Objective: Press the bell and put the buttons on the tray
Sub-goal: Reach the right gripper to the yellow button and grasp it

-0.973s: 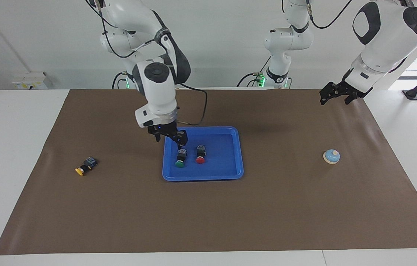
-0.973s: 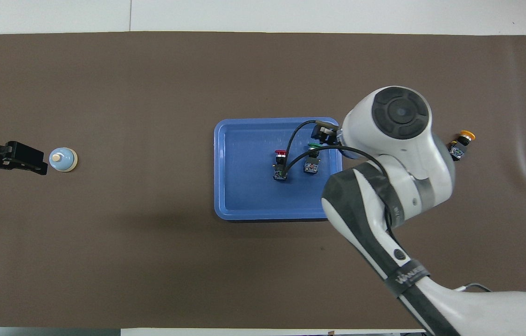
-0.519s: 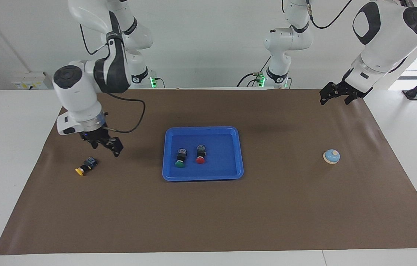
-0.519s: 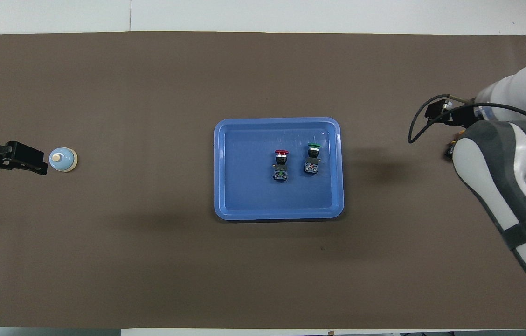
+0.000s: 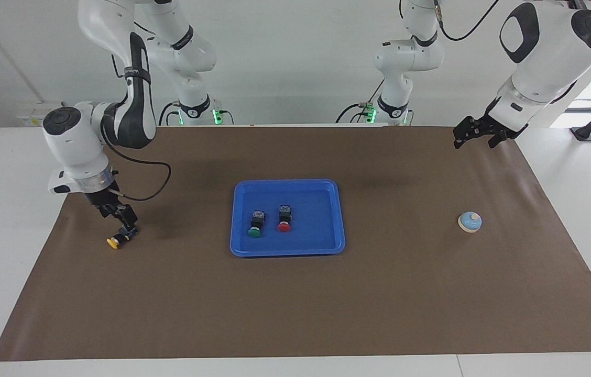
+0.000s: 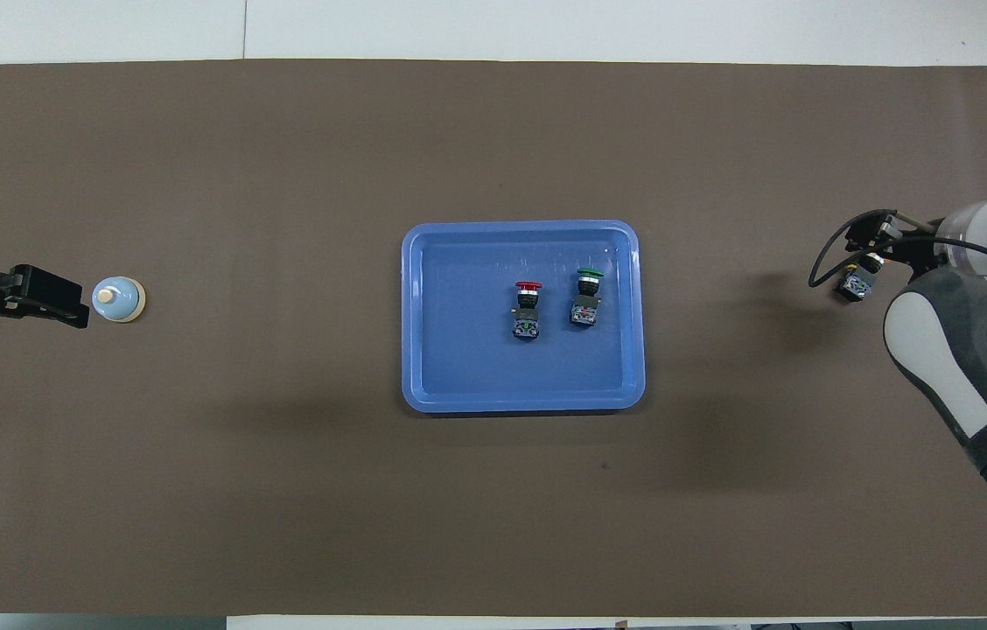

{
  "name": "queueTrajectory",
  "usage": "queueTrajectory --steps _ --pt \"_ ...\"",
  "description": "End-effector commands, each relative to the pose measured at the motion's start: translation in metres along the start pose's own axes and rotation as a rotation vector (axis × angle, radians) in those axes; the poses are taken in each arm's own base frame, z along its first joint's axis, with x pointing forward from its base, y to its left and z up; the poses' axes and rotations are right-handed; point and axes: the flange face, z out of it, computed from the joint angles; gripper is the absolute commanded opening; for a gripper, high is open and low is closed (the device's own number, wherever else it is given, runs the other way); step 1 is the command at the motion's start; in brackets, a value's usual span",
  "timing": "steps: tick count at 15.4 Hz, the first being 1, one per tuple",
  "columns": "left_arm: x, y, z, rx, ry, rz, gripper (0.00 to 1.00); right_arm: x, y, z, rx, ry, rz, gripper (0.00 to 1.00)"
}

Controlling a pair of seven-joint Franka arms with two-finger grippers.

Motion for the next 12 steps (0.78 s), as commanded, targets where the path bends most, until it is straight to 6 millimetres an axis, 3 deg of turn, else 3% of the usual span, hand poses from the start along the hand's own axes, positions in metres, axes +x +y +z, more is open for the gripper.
queueTrajectory --steps 1,6,10,11,12 --pt "-0.005 -0.002 -0.005 -0.003 0.006 -0.01 1.0 -0.015 0.02 0.01 0.004 0.008 0.052 0.97" --pt "-0.005 -0.002 -0.005 -0.003 0.006 -0.01 1.0 -0.01 0.024 0.06 0.022 0.027 0.065 0.96" --pt "-0.005 -0.002 -0.005 -0.003 0.006 -0.01 1.0 -0.01 0.017 0.073 0.035 0.02 0.074 0.92" --pt "-0.005 -0.002 -0.005 -0.003 0.006 -0.01 1.0 -0.011 0.017 0.076 0.037 0.018 0.077 0.86" --pt "-0.005 -0.002 -0.005 -0.003 0.004 -0.01 1.0 -0.01 0.019 0.077 0.036 0.015 0.078 0.5"
